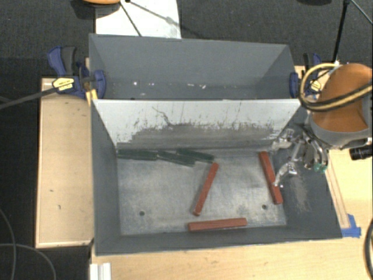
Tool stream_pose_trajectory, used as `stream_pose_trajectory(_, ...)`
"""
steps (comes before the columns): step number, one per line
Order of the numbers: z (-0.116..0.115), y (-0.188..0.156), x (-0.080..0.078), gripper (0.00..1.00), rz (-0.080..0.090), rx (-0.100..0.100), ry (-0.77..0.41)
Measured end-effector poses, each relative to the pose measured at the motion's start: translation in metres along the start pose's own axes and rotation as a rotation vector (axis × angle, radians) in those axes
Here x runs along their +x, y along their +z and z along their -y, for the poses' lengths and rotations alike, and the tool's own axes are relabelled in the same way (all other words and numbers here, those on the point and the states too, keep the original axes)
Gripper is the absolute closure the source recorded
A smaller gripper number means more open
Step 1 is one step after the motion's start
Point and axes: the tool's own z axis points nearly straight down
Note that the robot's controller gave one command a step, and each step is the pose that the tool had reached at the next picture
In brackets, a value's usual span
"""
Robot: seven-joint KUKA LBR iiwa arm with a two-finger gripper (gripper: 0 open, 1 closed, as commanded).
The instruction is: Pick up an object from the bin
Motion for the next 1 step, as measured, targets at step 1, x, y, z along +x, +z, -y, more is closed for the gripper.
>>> stream_pose_trajectory(1,0.0174,-0.0097,0.0211,0.0,-0.001,0.0,0.189)
